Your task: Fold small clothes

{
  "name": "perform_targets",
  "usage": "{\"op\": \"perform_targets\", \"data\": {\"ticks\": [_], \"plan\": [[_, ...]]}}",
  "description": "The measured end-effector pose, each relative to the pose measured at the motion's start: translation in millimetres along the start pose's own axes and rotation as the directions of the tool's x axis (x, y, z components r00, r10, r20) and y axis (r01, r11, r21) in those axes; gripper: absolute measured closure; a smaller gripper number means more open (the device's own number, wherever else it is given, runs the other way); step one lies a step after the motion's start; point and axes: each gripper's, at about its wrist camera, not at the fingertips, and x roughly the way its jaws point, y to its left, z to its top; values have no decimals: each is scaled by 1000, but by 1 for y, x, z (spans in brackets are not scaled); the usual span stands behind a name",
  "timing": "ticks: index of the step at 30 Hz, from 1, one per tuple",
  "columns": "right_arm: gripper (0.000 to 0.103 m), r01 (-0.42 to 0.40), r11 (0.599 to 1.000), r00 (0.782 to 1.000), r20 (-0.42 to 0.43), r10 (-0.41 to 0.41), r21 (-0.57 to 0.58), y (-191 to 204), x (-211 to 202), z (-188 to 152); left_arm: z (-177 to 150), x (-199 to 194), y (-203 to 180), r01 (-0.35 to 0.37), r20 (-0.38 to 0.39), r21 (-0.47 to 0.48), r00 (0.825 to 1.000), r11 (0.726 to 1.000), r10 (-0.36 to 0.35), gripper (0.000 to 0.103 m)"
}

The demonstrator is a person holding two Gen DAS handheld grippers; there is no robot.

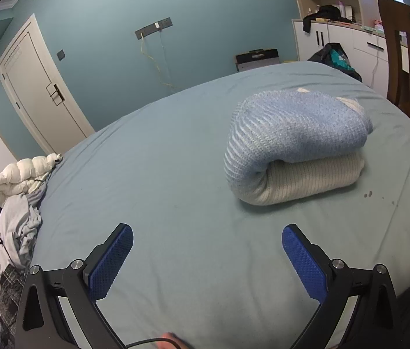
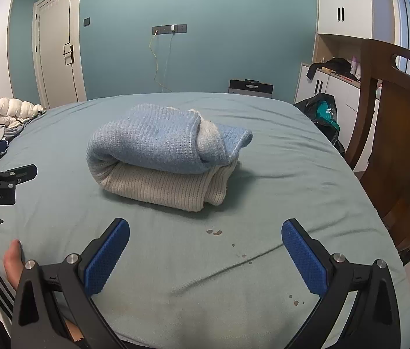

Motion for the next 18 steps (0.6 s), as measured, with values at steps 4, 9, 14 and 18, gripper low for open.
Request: {"op": "perform_targets", "data": {"ticks": [4, 9, 14, 18], "plan": [[1, -1, 1000, 1000, -4, 1, 6, 1, 0, -1, 0, 5, 2, 5, -19, -5, 1000, 1000, -5, 0], [1, -1, 1000, 1000, -3, 1, 19, 1, -2, -1, -1, 2, 1, 7, -9, 6, 1000, 1000, -7, 0], [1, 2, 1000, 1000, -6, -2, 18, 2, -1, -1, -1, 2, -1, 3, -4, 22, 1000, 1000, -3, 0], [1, 2, 1000, 1000, -3, -2, 20, 3, -2, -2, -1, 2, 0, 4, -4, 23, 1000, 1000, -4, 0]]}}
